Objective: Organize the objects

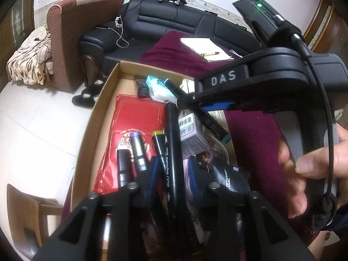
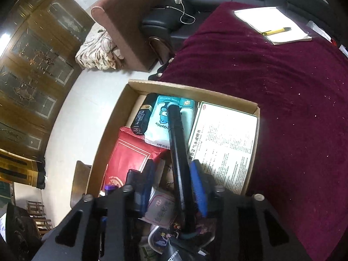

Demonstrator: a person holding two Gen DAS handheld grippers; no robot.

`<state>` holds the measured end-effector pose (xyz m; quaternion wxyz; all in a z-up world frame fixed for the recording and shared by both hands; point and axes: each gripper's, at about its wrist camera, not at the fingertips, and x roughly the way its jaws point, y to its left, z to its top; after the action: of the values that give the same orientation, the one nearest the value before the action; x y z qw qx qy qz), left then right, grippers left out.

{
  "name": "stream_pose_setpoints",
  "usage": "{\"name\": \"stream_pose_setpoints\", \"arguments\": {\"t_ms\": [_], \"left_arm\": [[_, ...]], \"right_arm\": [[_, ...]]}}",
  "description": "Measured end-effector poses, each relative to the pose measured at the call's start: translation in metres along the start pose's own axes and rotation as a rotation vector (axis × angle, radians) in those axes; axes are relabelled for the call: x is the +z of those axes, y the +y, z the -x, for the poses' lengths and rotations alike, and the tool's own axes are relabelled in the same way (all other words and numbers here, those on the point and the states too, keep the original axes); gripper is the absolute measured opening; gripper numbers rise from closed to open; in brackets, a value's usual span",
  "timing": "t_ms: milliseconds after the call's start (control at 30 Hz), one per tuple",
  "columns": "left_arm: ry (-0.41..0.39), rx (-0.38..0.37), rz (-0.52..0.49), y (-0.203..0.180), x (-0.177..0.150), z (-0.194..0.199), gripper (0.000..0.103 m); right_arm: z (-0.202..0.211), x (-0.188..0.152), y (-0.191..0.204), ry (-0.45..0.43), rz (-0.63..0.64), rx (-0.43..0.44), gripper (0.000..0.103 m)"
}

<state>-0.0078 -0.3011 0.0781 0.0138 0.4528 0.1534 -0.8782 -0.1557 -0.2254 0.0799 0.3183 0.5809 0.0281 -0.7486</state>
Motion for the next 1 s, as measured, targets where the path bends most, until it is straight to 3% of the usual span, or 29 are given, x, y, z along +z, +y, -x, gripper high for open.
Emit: {"name": "stream_pose_setpoints", "arguments": {"t_ms": [167,300,467,600,1000], "left_arm": [[-0.014,-0.001,-0.002,-0.004,-0.001,0.004,0.051],[-0.033,0.005,0.005,-0.007,-0.003,0.011,0.063],[-0.076,0.027,-0.002,-0.013,-0.009,0.025,0.076],[-0.123,0.063,0.008,-0.021,-0.015,0.038,0.086],[-0.158,0.074,0.032,-0.053,-0.032,0.061,0.087]], "right_arm": [[0.019,-0.006,-0.004,-0.045,-0.001,-0.008,0.06],[0.038,-0.019,-0.009,-0.085,-0.006,-0.027,0.079],[0.062,-0.042,-0.018,-0.123,-0.015,-0.067,0.089],[0.08,-0.068,-0.029,-0.138,-0.026,-0.066,0.091],[0.115,-0.145,-0.096,-0.129,-0.154,0.003,0.091]]}}
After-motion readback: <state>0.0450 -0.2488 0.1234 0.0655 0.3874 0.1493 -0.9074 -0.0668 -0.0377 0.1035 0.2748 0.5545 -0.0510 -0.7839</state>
